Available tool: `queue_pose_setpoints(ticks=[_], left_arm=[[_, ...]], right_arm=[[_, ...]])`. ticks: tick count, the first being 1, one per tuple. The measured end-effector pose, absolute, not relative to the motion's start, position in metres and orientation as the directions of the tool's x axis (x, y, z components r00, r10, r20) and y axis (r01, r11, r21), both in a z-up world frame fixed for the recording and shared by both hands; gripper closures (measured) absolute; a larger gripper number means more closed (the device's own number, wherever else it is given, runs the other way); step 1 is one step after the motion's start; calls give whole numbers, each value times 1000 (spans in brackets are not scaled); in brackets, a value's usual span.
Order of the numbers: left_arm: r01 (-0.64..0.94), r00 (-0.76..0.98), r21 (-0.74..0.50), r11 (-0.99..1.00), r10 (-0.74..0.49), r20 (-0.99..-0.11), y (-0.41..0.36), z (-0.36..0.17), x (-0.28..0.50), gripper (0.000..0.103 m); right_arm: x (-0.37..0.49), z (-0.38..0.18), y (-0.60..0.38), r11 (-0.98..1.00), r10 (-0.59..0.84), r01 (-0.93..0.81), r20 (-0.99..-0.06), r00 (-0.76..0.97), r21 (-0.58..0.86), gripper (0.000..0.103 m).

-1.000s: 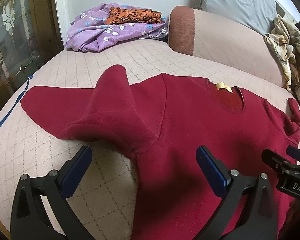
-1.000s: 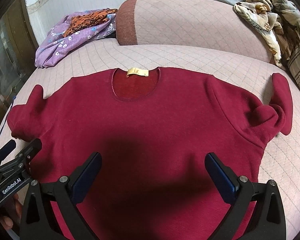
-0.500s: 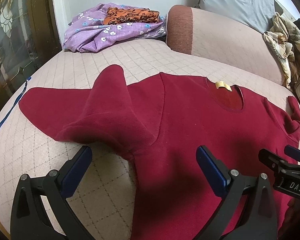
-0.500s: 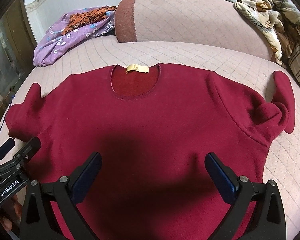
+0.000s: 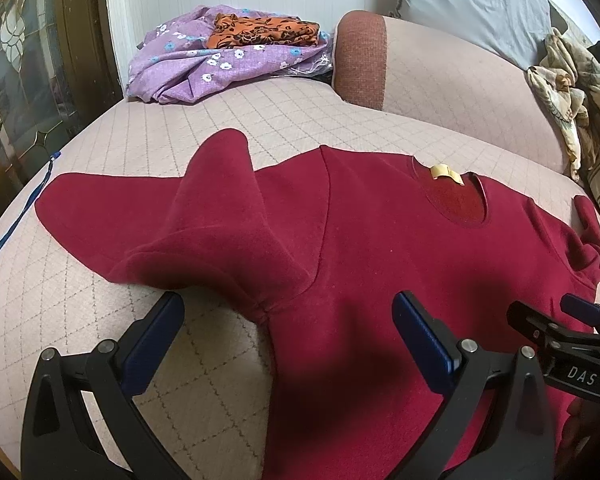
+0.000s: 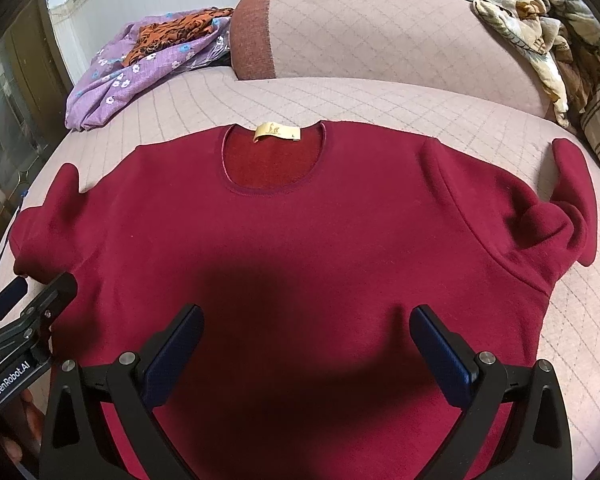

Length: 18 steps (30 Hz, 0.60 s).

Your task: Fold small clothes

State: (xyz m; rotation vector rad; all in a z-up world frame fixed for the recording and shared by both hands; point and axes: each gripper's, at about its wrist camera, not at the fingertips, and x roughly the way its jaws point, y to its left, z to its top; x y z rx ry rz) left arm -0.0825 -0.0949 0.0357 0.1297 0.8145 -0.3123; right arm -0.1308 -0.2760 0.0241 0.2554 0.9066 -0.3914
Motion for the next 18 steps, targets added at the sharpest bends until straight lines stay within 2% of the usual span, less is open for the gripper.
queue_pose_setpoints(ticks=[13, 18], left_arm=[[319, 633, -46, 946, -249, -733, -84, 43, -80, 0], [254, 654, -73, 964, -227, -722, -53, 60, -71, 0]], right_arm=[[-127, 25, -272, 903, -212, 427, -802, 558, 58, 0], [-122, 28, -267, 911, -204, 408, -799, 566, 56, 0]])
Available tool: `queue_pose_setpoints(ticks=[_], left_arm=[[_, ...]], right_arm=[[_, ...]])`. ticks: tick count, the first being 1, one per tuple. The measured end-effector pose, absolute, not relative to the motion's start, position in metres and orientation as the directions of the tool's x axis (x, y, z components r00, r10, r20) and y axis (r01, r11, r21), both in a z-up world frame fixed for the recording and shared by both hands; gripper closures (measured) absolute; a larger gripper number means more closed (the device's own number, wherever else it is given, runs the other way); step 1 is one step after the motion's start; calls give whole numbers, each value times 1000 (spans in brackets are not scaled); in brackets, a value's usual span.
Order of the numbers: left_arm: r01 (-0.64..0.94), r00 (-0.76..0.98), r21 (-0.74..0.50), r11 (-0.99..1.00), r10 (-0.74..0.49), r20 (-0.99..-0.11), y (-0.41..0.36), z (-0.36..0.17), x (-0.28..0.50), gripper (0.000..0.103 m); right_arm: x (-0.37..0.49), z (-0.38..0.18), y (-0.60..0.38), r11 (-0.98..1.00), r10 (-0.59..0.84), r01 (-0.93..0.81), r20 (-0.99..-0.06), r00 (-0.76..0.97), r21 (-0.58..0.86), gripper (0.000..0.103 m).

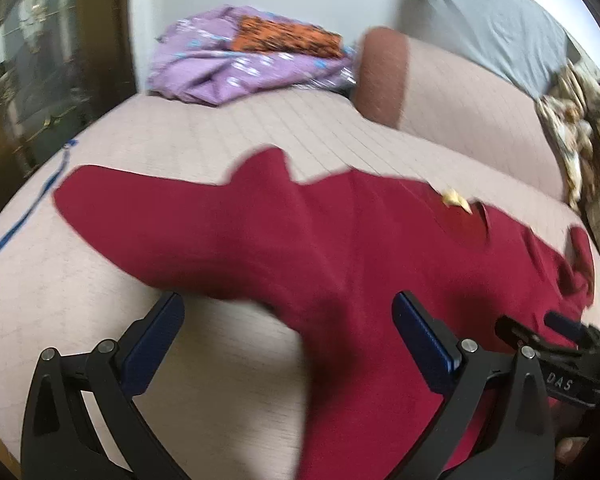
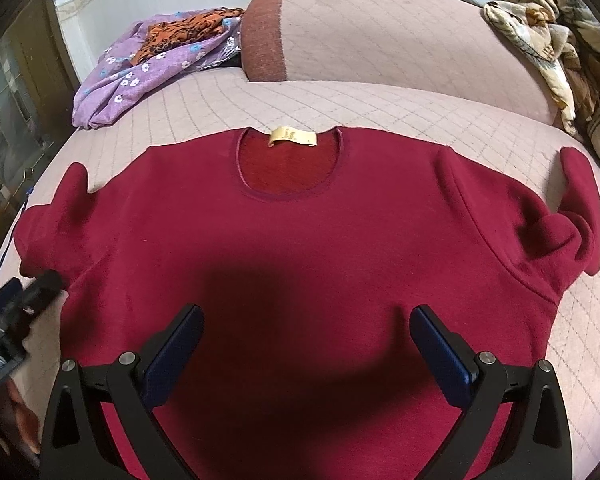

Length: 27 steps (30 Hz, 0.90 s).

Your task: Fold small clothes

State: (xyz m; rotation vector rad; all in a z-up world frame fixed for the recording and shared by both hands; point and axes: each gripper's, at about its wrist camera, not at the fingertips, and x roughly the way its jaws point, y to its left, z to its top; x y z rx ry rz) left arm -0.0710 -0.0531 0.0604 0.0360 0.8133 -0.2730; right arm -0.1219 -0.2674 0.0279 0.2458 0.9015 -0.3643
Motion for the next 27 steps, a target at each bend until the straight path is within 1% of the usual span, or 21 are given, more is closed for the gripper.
queue_pose_setpoints(ticks=[4, 7, 12, 15, 17, 20, 21, 22, 23, 24, 25, 26, 27], left_arm=[[107, 687, -72, 992, -126, -715, -12, 69, -45, 0], [-5, 689, -95, 995, -65, -722, 20, 67, -24, 0], [-114, 661, -16, 993, 64, -748, 57, 49, 14, 0], [-163, 641, -20, 986, 90, -763, 77, 42, 33, 1], [-197, 621, -44, 979, 90, -779, 88, 37, 48, 5], [-221, 581, -69, 973, 75, -811, 99, 23, 67, 18], [-228, 562, -75, 971, 68, -824, 101, 17, 72, 28], [-237, 546, -73, 969, 70, -835, 103, 11, 78, 29], [-236, 571, -60, 970, 89, -816, 102, 10, 79, 30], [-229, 594, -53, 972, 97, -799, 100, 11, 80, 41], [-220, 599, -50, 974, 94, -795, 98, 10, 82, 50], [-221, 606, -51, 974, 96, -790, 98, 10, 84, 53], [-224, 613, -63, 973, 90, -785, 99, 10, 85, 71]], right_arm=[[-117, 32, -263, 919, -191, 388, -794, 577, 62, 0], [-113, 35, -259, 926, -181, 372, -790, 586, 63, 0], [-109, 36, -255, 931, -167, 358, -790, 590, 70, 0], [-109, 35, -253, 933, -161, 352, -792, 588, 72, 0], [-109, 34, -254, 934, -159, 350, -795, 586, 71, 0], [-108, 33, -254, 934, -158, 351, -798, 582, 71, 0], [-108, 32, -254, 934, -157, 351, -799, 581, 72, 0], [-108, 32, -254, 933, -156, 351, -799, 580, 72, 0], [-108, 31, -254, 934, -155, 350, -800, 579, 73, 0], [-108, 31, -254, 934, -153, 349, -801, 578, 73, 0], [-108, 31, -255, 935, -153, 348, -802, 577, 72, 0], [-109, 30, -255, 935, -153, 348, -803, 576, 72, 0], [-109, 30, -255, 935, -153, 348, -803, 576, 71, 0]])
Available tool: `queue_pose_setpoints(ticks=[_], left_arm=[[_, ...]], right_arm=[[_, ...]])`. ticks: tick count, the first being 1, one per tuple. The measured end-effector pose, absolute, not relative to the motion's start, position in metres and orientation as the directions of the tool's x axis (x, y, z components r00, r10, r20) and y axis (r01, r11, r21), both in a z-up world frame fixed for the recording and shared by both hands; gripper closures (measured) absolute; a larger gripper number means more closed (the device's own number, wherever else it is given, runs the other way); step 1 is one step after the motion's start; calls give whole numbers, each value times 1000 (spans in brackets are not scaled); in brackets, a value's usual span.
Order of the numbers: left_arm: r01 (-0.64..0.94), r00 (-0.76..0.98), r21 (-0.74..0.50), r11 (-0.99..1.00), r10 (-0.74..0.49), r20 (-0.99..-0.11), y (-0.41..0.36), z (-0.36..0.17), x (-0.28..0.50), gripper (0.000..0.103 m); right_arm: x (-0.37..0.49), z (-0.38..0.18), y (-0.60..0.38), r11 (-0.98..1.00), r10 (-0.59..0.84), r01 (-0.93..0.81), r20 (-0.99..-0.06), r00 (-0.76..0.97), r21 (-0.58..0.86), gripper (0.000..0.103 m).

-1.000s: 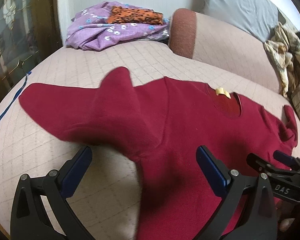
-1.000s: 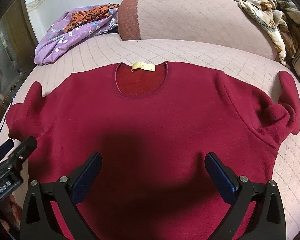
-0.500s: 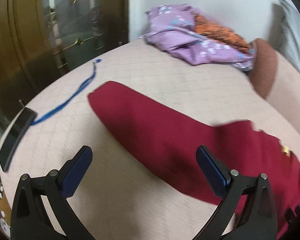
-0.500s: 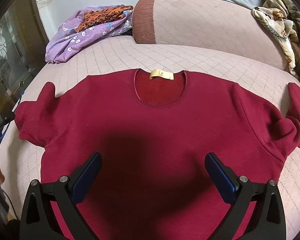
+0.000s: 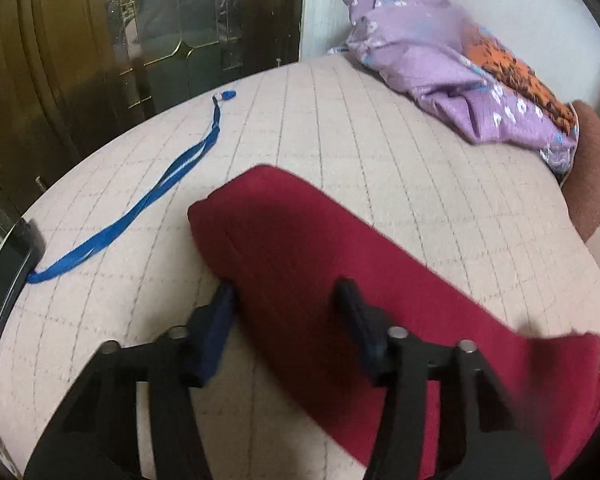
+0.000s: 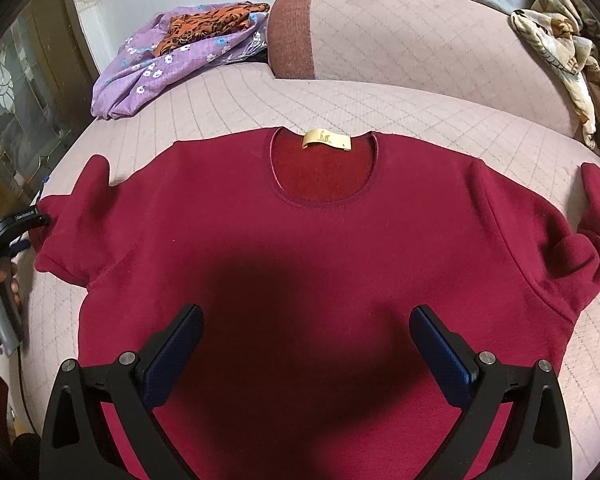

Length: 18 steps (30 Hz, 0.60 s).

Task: Fold small clothes
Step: 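Grasp the sweater sleeve with the left gripper and lift it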

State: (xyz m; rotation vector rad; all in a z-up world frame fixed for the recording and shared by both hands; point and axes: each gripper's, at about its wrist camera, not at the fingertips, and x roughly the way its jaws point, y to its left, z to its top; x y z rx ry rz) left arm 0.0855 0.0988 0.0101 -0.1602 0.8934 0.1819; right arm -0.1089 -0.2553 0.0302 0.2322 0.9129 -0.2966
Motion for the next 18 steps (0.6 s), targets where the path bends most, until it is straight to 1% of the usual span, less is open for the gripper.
queue_pose_setpoints(ticks=[1, 2, 4, 7, 10, 12, 15, 18], left_arm=[[-221, 617, -67, 973, 86, -782, 99, 11, 87, 91], [-209, 615, -78, 975, 69, -786, 101, 12, 90, 96], [-201, 601, -119, 972, 26, -798, 105, 19, 93, 97], [-142, 662, -168, 976, -33, -748, 99, 51, 74, 97], [-27, 719, -202, 979, -121, -684, 75, 91, 50, 97], [65, 741, -244, 968, -210, -637, 52, 118, 30, 97], [211, 739, -253, 944, -323, -591, 6, 147, -1, 97], [356, 702, -250, 901, -434, -564, -47, 160, -32, 97]], right_arm=[[-109, 30, -256, 934, -153, 349, -804, 575, 72, 0], [-110, 30, -257, 934, -153, 350, -804, 574, 72, 0], [-111, 32, -259, 932, -153, 354, -804, 575, 76, 0], [-116, 37, -262, 929, -155, 359, -795, 586, 84, 0], [-121, 43, -268, 924, -165, 372, -786, 596, 88, 0], [-124, 45, -273, 919, -167, 383, -785, 597, 96, 0], [-132, 51, -280, 912, -163, 393, -777, 608, 116, 0], [-141, 58, -291, 905, -174, 408, -768, 617, 123, 0]])
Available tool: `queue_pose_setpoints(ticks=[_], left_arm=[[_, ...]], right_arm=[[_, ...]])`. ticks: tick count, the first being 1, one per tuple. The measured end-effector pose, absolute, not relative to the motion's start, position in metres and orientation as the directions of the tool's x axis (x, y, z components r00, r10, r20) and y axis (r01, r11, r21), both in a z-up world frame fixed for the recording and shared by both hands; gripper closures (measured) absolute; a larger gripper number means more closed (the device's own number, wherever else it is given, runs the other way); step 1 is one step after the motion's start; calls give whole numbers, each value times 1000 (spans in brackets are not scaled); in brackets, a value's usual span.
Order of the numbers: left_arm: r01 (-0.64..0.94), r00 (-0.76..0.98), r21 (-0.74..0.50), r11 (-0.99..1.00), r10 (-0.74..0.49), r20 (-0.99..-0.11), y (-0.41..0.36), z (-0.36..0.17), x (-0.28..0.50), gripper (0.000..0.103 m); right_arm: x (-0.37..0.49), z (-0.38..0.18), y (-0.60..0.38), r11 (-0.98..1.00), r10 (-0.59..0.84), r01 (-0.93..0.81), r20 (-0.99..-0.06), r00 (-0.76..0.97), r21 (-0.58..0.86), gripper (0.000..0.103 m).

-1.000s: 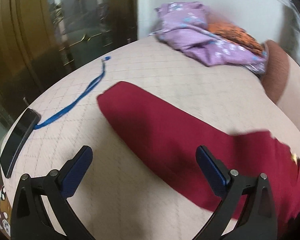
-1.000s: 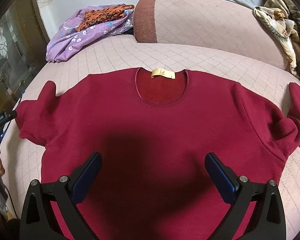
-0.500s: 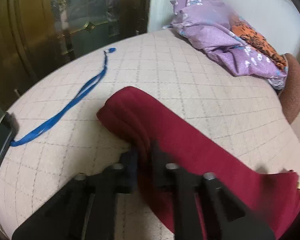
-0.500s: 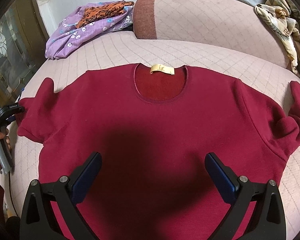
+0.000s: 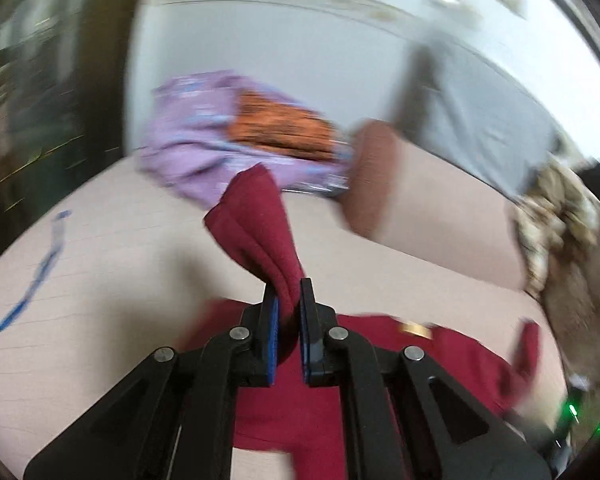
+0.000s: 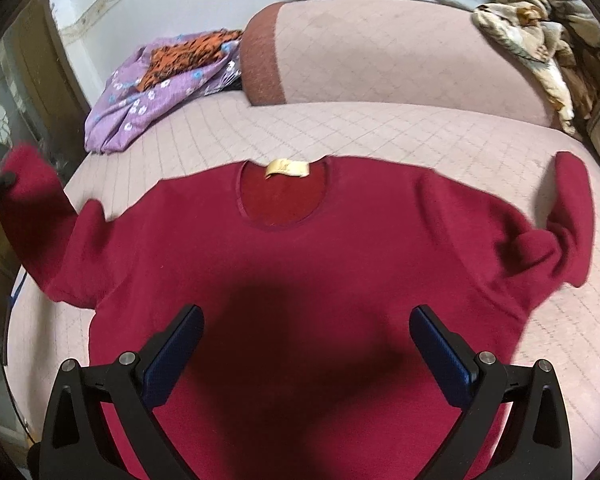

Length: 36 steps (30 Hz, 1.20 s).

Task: Fold small clothes
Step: 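Grasp the sweater sleeve with the left gripper and lift it, then fold the sleeve and side across the sweater body, open left gripper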

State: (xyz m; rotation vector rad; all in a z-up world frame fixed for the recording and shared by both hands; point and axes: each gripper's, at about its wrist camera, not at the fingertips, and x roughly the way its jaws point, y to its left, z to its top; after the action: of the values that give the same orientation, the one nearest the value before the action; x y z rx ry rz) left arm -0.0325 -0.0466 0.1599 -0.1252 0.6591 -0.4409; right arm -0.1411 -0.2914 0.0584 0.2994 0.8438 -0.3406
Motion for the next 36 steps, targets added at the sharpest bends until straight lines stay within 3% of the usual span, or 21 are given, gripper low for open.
queue_pose_setpoints(ticks=[7, 14, 15, 18, 19, 24, 28, 31, 34, 35, 36], left_arm=[[561, 514, -261, 786, -578, -634, -171, 120, -79, 97], [602, 379, -223, 766, -521, -765, -237, 47, -99, 93], [605, 365, -224, 764, -516, -775, -235, 47, -101, 85], [624, 333, -243, 743, -534, -777, -218, 63, -109, 45], [627, 345, -246, 739, -547, -763, -209, 72, -111, 39], [599, 511, -155, 785, -525, -681, -144, 115, -120, 28], [468, 646, -61, 882, -388, -658, -105, 106, -99, 28], [392, 644, -81, 916, -337, -687, -83, 85, -80, 28], [368, 615, -79, 927, -306, -727, -81, 61, -67, 28], [369, 603, -75, 926, -300, -739, -83, 54, -65, 28], [370, 591, -76, 926, -298, -749, -85, 49, -64, 28]], right_arm=[[-167, 68, -335, 861, -234, 492, -759, 607, 127, 0], [-188, 66, -366, 841, -286, 534, -771, 569, 82, 0], [-190, 65, -369, 839, -289, 539, -772, 566, 81, 0], [-196, 65, -378, 835, -291, 544, -769, 568, 86, 0], [-197, 65, -380, 834, -289, 544, -769, 570, 90, 0], [-188, 63, -381, 847, -244, 515, -765, 596, 131, 0], [-173, 56, -370, 876, -183, 459, -776, 603, 149, 1], [-164, 48, -357, 901, -133, 404, -789, 601, 156, 3], [-157, 38, -346, 921, -108, 364, -807, 581, 139, 10], [-153, 33, -344, 926, -116, 360, -817, 565, 117, 23], [-149, 27, -342, 931, -113, 349, -825, 553, 107, 51]])
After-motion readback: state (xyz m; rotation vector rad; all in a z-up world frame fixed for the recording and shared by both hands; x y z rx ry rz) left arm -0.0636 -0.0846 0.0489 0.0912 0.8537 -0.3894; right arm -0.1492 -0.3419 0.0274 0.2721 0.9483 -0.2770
